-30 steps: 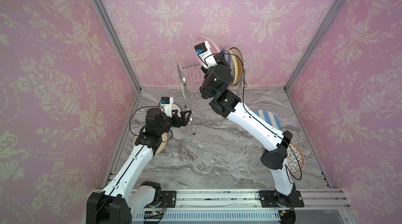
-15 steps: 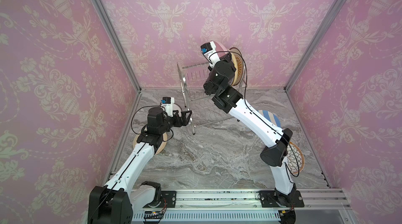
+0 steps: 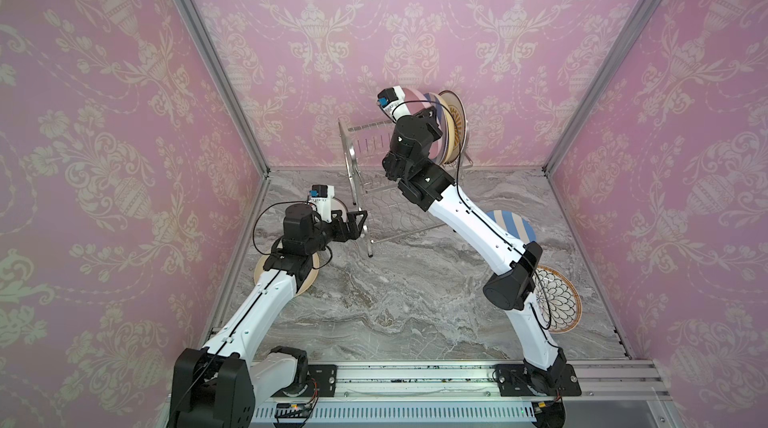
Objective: Load plates into a dish rack
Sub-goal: Place the plate on the dish rack.
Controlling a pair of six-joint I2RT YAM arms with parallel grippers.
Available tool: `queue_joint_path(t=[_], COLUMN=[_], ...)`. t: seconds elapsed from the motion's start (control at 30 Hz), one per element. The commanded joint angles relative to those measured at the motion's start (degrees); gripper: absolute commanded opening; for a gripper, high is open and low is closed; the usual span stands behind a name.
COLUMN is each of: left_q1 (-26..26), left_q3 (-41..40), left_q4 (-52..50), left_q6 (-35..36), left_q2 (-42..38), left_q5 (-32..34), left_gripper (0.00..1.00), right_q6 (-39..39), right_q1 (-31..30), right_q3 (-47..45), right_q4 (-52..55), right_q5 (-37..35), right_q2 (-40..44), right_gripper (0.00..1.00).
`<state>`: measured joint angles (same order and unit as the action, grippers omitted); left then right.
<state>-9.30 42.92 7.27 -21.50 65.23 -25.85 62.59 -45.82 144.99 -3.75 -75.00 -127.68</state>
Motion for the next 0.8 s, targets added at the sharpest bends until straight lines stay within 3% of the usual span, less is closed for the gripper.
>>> queue_joint_path(t=[0.0,0.37,0.53,0.77], left_q1=[-0.5,-0.5,-0.5,-0.5], left_q3=[0.6,0.9,1.3,1.9], left_q4=[2.0,2.0,1.4,1.5], left_q6=[0.1,0.2,0.5,0.4], left_q2=[0.4,0.5,0.9,1.9], left_q5=[-1.9,-2.6,-2.5,-2.6], left_gripper=[0.99,0.99,0.99,0.99], right_q6=[-1.5,-3.3,-3.5,-9.3], right_q1=[0.4,0.6,0.7,0.7], right_q3=[2.5,3.8,11.5,7.2], right_q4=[0.6,3.4,5.1,5.8], right_q5=[-1.3,-1.5,0.2,0.9], right_q2=[-0.2,-2.4,-4.9,-1.7], right_gripper=[0.0,0.0,0.0,0.0])
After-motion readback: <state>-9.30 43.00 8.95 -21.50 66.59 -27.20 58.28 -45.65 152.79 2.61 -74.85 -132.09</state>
